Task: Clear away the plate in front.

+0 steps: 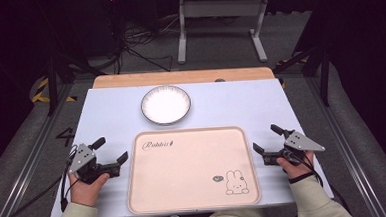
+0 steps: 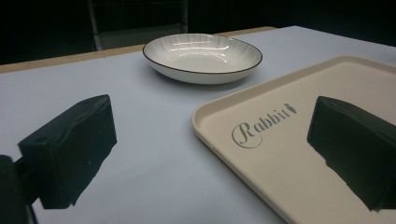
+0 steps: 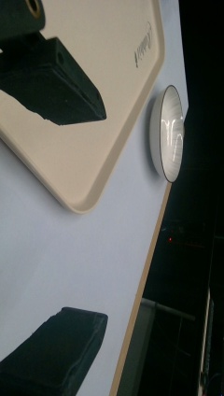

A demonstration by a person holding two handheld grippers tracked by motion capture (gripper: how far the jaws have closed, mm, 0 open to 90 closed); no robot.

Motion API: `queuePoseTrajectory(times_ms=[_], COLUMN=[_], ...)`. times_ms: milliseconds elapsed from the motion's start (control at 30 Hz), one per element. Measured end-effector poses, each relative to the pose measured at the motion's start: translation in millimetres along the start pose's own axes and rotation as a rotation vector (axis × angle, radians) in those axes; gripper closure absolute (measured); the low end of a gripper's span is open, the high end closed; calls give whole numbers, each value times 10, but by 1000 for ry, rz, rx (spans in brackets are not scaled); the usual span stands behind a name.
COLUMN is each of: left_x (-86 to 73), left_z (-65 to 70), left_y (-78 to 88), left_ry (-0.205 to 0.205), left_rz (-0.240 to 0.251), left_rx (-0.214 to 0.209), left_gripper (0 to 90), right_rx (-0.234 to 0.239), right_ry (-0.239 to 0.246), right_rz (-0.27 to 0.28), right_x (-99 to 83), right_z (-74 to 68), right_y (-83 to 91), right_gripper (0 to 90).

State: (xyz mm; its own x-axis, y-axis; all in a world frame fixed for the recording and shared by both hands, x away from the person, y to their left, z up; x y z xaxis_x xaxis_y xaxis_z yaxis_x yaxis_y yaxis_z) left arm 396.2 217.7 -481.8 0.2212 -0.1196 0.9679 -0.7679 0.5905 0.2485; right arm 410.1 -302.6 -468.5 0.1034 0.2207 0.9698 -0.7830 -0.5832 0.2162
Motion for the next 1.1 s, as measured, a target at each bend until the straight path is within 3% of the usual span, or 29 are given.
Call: queuePoseTrajectory(times_ms=[233, 333, 500, 700, 767, 900, 1100], left_x=[29, 60, 112, 201, 243, 323, 433], left_z=[22, 25, 23, 67, 94, 91, 73], left_y=[49, 65, 89, 66, 56, 49, -4], left_ry=[-11, 8, 15, -1, 2, -9, 59], left_rz=[20, 37, 53, 1, 3, 25, 65], left_rx=[12, 9, 2, 3, -29, -29, -26], left_gripper=[24, 26, 52, 117, 136, 134, 134], right_rx=[-3, 1, 14, 19, 18, 16, 19], right_ry=[-5, -29, -26, -21, -24, -22, -19], right_rz=[-15, -34, -45, -56, -57, -59, -62], right_x=[-4, -9, -12, -15, -15, -16, -16], right_z=[4, 27, 23, 13, 20, 21, 12], right_y=[-13, -33, -45, -54, -56, -57, -59], right_gripper=[51, 60, 69, 81, 82, 82, 82])
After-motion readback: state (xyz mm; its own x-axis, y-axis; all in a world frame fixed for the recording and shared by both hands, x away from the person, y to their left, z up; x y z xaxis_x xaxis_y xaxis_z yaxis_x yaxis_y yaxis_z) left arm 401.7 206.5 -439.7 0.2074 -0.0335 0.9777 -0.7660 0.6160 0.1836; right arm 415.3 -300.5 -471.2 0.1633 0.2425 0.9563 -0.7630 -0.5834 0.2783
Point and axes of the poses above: each handheld gripper's, and its own axes: y roughly backward along the jaws, x roughly out of its top, z roughly to its right, the point moved 6 cm from there along -y, roughly forward along the jaws
